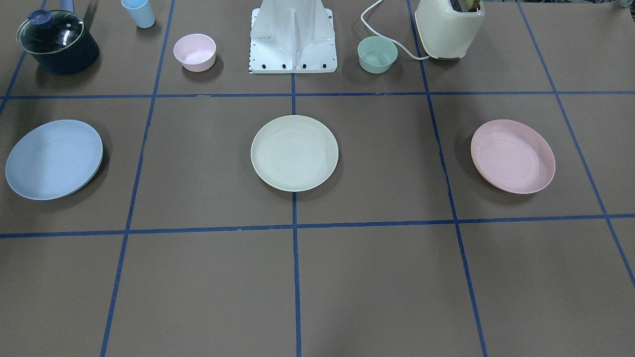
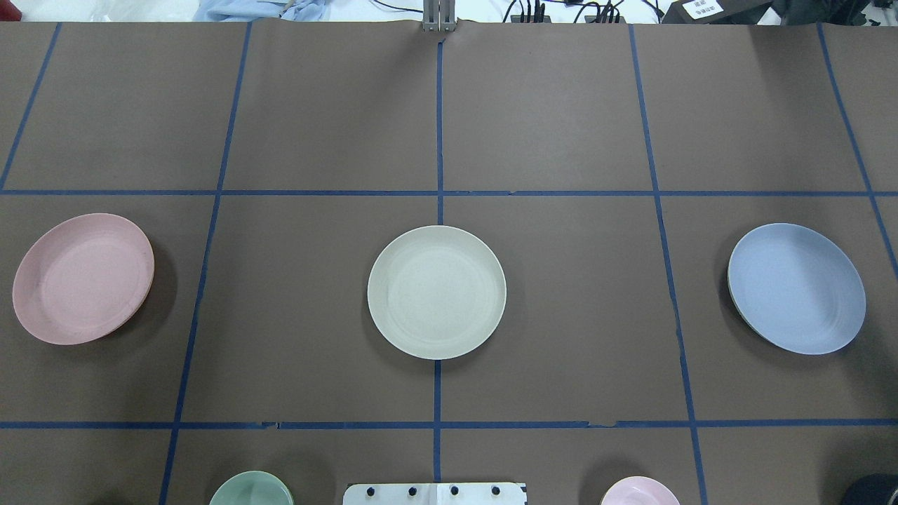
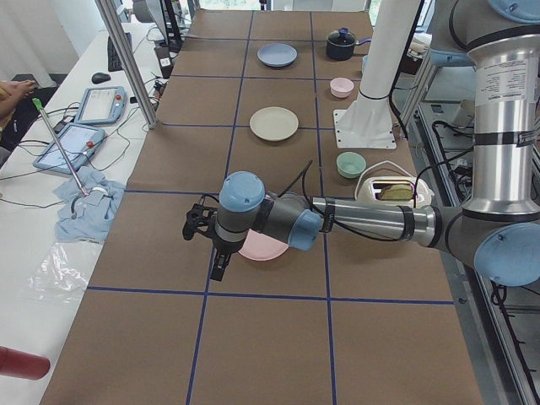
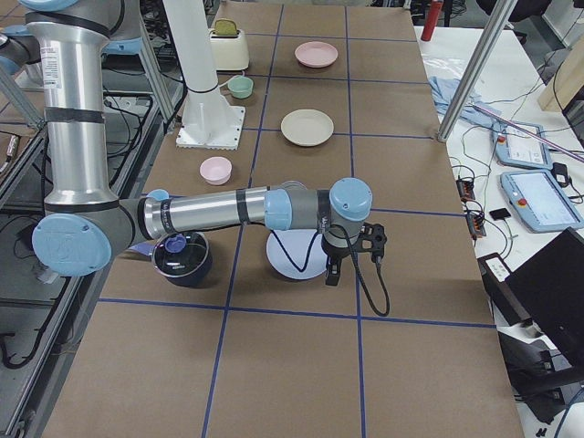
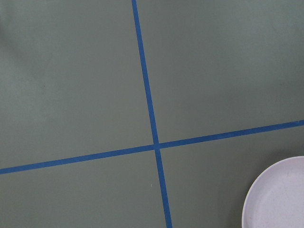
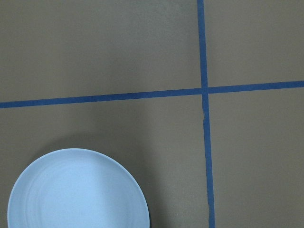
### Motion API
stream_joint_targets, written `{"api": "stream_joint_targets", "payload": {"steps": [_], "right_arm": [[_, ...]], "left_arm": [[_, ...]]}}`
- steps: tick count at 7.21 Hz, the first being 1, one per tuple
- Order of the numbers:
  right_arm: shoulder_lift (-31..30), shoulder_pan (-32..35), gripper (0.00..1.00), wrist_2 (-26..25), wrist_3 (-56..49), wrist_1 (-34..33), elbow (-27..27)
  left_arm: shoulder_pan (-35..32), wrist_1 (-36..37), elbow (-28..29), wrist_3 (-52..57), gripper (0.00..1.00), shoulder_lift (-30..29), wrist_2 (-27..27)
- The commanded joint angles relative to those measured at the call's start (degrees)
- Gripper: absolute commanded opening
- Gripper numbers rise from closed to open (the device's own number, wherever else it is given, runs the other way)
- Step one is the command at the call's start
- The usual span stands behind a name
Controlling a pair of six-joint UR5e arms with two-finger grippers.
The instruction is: Stack three plates with pink and blue
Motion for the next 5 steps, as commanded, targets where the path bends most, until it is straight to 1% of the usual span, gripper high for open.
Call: {"api": "stream_joint_targets", "payload": {"steps": [1, 2, 5], "right_arm": [[0.0, 0.0, 1.0, -0.4, 0.0, 0.1, 0.0], [-0.1, 0.0, 1.0, -0.5, 0.0, 0.1, -0.1], [-0.8, 0.0, 1.0, 0.0, 0.0, 0.5, 0.2]], "left_arm": [[-0.1, 0.5, -2.5, 0.3, 1.0, 1.0, -3.9], [0.0, 0.2, -1.8, 0.4, 1.0, 1.0, -6.3], [0.1, -0.1, -1.7, 0.4, 1.0, 1.1, -6.1]]}}
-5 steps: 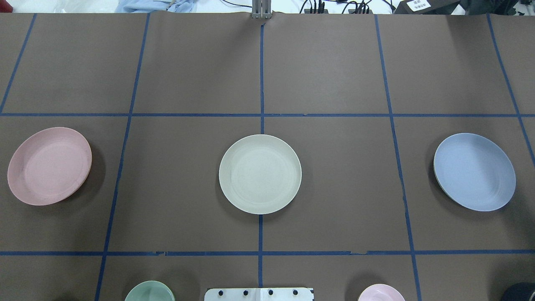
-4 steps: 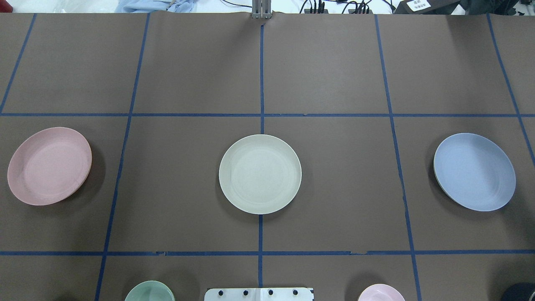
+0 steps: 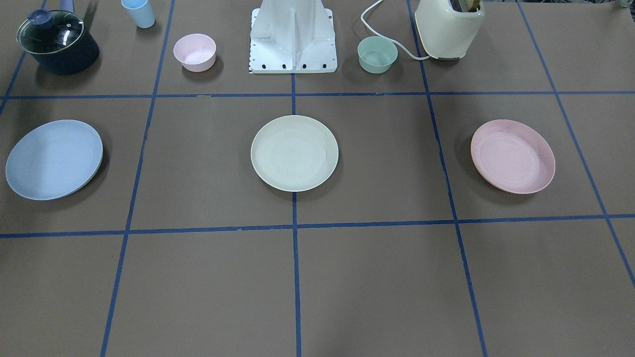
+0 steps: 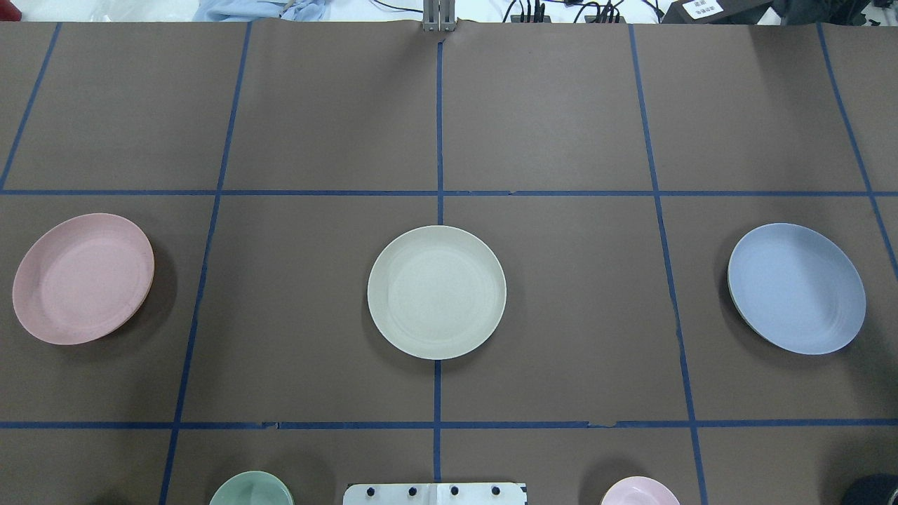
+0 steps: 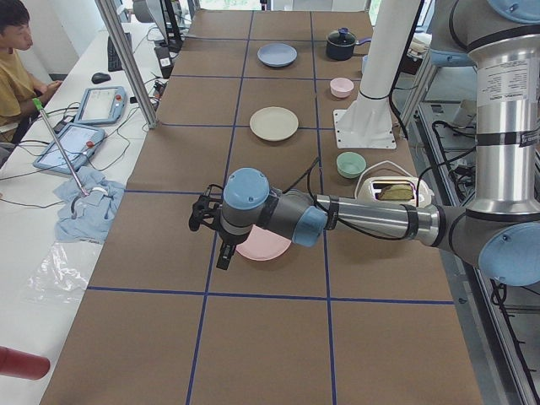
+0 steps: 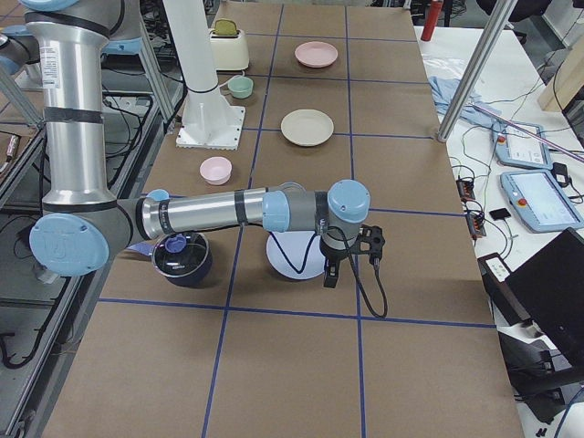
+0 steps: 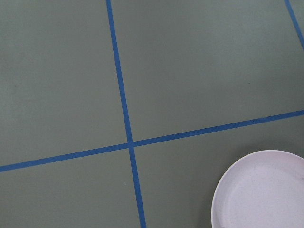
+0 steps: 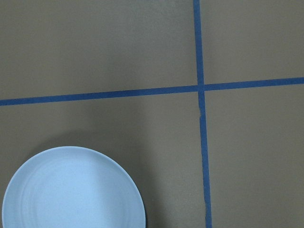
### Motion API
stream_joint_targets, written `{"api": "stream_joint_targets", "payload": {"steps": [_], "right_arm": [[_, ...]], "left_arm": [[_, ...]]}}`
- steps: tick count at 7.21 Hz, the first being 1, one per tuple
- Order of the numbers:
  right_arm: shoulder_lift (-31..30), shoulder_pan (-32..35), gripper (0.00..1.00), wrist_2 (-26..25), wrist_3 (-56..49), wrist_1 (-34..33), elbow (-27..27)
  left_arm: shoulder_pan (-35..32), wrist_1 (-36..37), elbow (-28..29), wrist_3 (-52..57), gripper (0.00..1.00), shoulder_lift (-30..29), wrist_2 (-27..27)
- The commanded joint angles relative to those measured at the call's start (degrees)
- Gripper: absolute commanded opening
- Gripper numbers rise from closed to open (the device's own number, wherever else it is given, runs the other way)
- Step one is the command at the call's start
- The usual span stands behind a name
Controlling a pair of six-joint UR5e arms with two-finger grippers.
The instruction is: Stack three plates with pink and blue
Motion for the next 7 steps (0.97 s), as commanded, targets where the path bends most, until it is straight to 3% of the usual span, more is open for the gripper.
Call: {"api": "stream_joint_targets", "payload": {"steps": [1, 4, 5, 6, 7], "right_arm": [[-0.2, 0.0, 1.0, 0.4, 0.0, 0.4, 0.5], [0.2, -0.3, 1.0, 1.0, 0.0, 0.4, 0.9], [-1.9, -0.1, 1.0, 4.0, 0.1, 0.4, 8.0], [-4.4, -0.2, 1.0, 3.8, 1.5, 0.4, 12.6], [-3.9, -1.6, 1.0, 4.0, 5.1, 0.5, 11.9]], "left_arm": [[0.0, -0.1, 0.1, 0.0, 1.0, 0.1, -0.3], [0.2, -0.4, 0.2, 0.1, 1.0, 0.7, -1.0], [1.3, -1.2, 0.7, 0.3, 1.0, 0.7, -0.8], [1.6, -3.4, 3.4, 0.5, 1.0, 0.7, -0.8], [1.8, -4.4, 4.4, 0.2, 1.0, 0.6, -0.6]]}}
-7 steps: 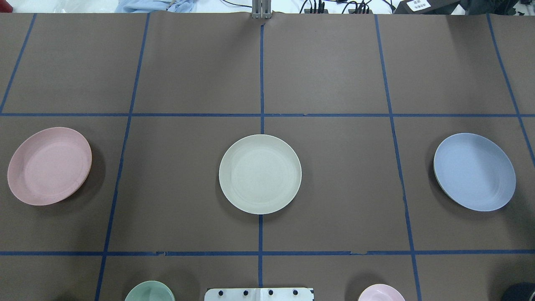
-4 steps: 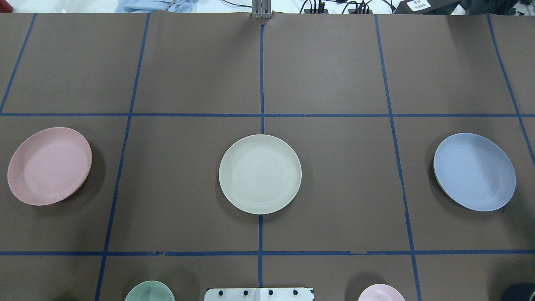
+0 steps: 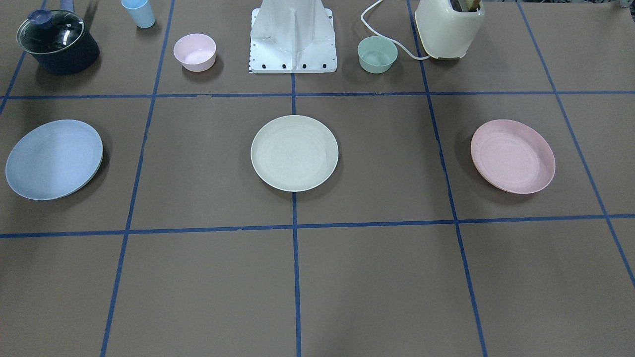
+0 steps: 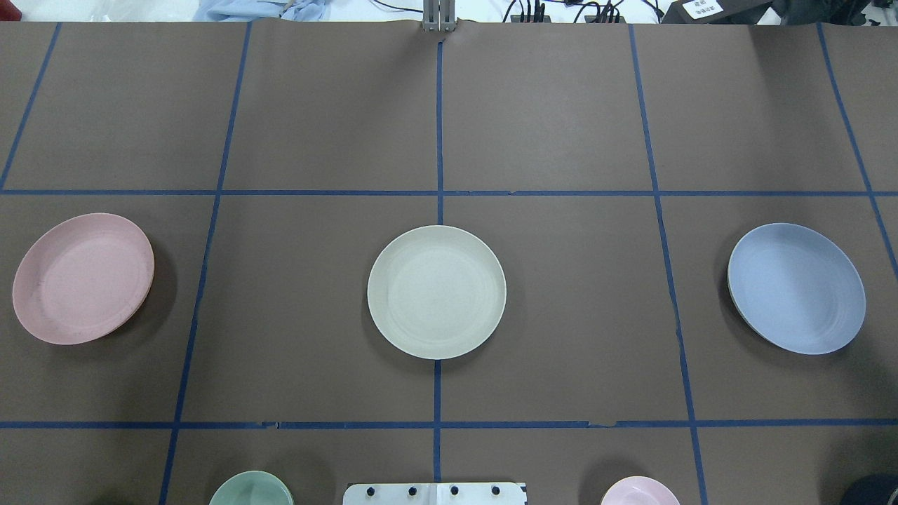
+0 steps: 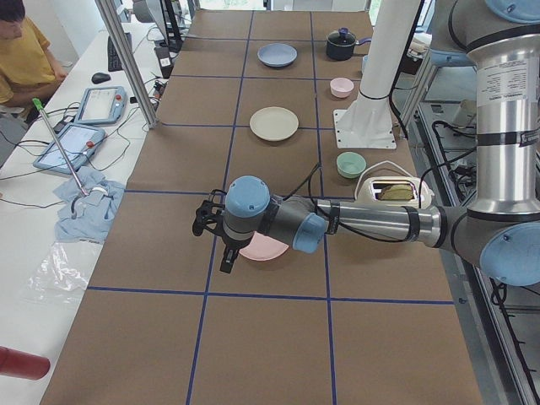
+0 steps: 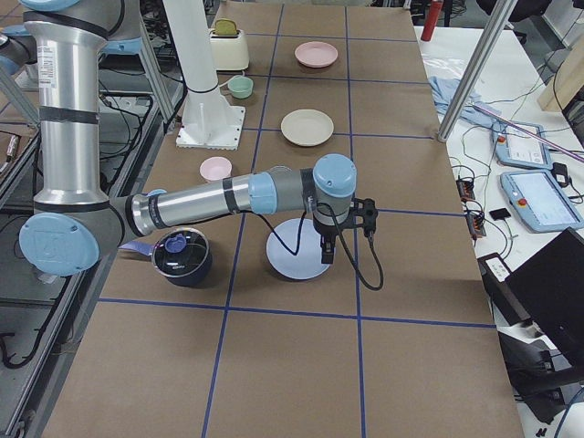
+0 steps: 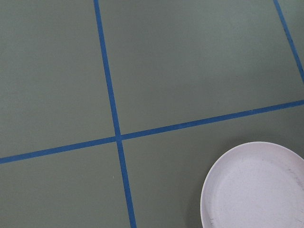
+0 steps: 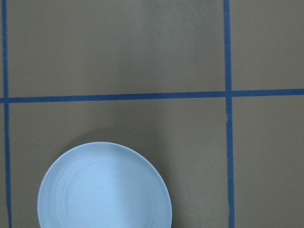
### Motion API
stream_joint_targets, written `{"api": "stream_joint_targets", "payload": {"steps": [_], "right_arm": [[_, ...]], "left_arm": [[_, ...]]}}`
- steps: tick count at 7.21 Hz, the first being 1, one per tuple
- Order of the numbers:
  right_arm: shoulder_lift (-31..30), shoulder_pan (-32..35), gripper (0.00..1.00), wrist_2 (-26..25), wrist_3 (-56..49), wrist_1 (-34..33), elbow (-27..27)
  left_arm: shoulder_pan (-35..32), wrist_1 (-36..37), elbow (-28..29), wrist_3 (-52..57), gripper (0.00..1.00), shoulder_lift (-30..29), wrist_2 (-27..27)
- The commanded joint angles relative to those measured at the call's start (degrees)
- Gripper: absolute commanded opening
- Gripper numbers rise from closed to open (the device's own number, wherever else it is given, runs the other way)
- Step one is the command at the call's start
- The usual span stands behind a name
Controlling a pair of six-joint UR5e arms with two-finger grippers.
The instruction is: Stack three plates with pink and blue
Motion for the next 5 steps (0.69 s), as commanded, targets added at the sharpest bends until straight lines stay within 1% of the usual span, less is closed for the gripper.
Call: {"api": "stream_joint_targets", "payload": {"steps": [1, 2, 3, 4, 5], "right_arm": [[0.6, 0.1, 1.0, 0.5, 6.7, 0.0, 3.5], [0.3, 0.5, 1.0, -2.5, 7.3, -0.4, 3.4], [1.5, 0.4, 1.0, -5.2, 6.8, 0.1, 1.1], [1.5, -0.2, 1.0, -5.2, 6.6, 0.1, 0.1], [2.0, -3.8, 1.0, -5.4, 7.1, 0.0, 0.2]], "left_arm": [[0.1, -2.6, 1.5, -0.5, 1.0, -0.2, -0.4], [-0.1, -3.0, -2.5, -0.5, 1.0, 0.9, -0.9], [0.1, -4.4, -1.5, -0.5, 1.0, 0.2, -1.0], [0.1, -4.4, -0.3, -0.4, 1.0, 0.4, -0.7], [0.4, -4.5, 0.2, -0.7, 1.0, 0.0, -0.8]]}}
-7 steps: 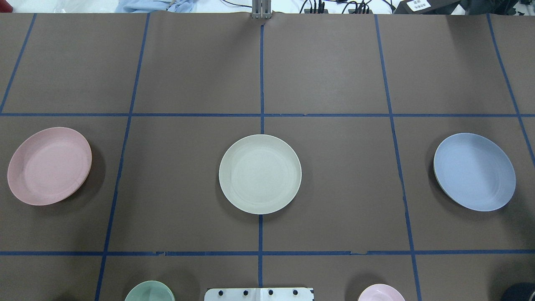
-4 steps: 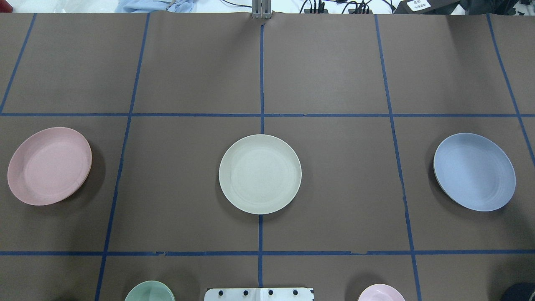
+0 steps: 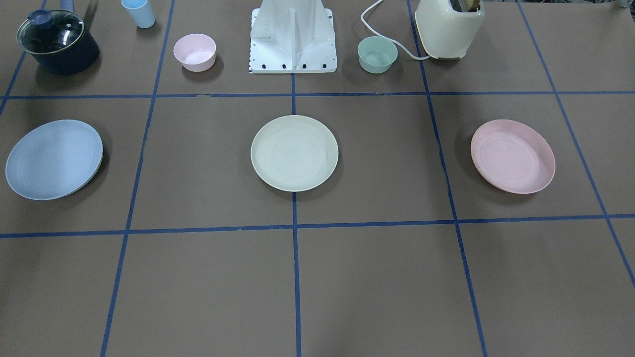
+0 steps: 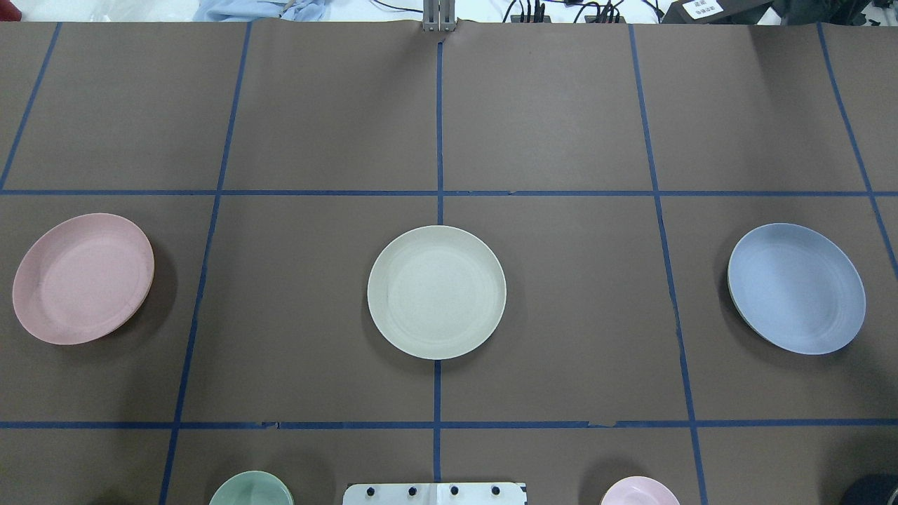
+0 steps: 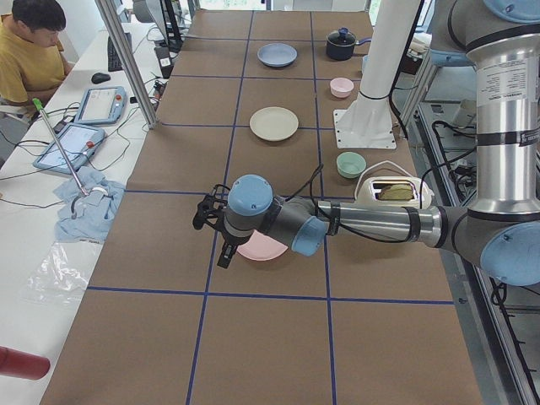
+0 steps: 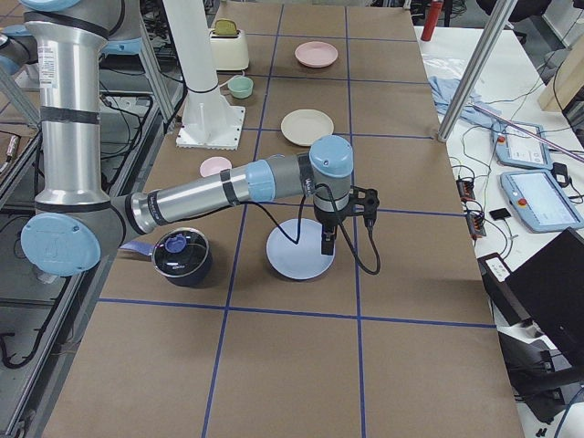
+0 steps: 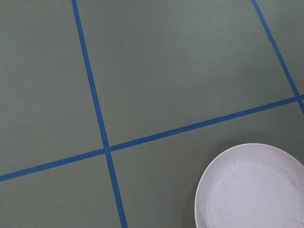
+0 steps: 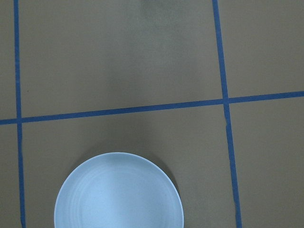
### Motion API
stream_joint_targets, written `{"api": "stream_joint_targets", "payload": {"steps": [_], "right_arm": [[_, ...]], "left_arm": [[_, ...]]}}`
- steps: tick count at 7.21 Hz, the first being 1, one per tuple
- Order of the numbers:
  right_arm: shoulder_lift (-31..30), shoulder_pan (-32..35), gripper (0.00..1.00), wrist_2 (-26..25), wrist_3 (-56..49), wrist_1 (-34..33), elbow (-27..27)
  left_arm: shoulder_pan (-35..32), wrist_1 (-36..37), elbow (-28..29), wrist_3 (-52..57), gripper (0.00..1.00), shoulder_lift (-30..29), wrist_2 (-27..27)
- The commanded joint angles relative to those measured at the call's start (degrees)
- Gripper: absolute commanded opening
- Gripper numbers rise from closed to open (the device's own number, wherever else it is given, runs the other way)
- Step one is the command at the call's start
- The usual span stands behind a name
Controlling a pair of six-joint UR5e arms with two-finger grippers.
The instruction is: Stack three plates with pink and blue
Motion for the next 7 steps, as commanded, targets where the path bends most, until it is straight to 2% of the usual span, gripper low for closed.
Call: {"api": "stream_joint_targets", "payload": {"steps": [1, 2, 3, 4, 7], "right_arm": [[1.0, -4.2, 1.0, -0.1, 0.7, -0.1, -0.7], [1.1, -7.0, 1.0, -0.7, 0.5, 0.0, -1.1], [2.3, -8.2, 1.0, -0.7, 0.5, 0.1, -1.8], [2.8, -8.5, 1.0, -0.8, 0.7, 0.0, -2.1], [2.8, -8.6, 1.0, -0.6, 0.7, 0.0, -3.3]], "left_arm": [[2.5, -0.5, 3.2, -1.6, 0.99, -2.2, 0.2], [7.0, -0.2, 3.7, -3.6, 0.99, -2.8, 0.5], [10.4, -0.5, 3.6, -5.5, 1.0, -2.9, 4.3], [14.2, -2.2, 4.5, -8.6, 1.0, -3.6, 5.2], [20.5, -7.3, 9.1, -13.1, 0.99, -3.6, 5.4]]}}
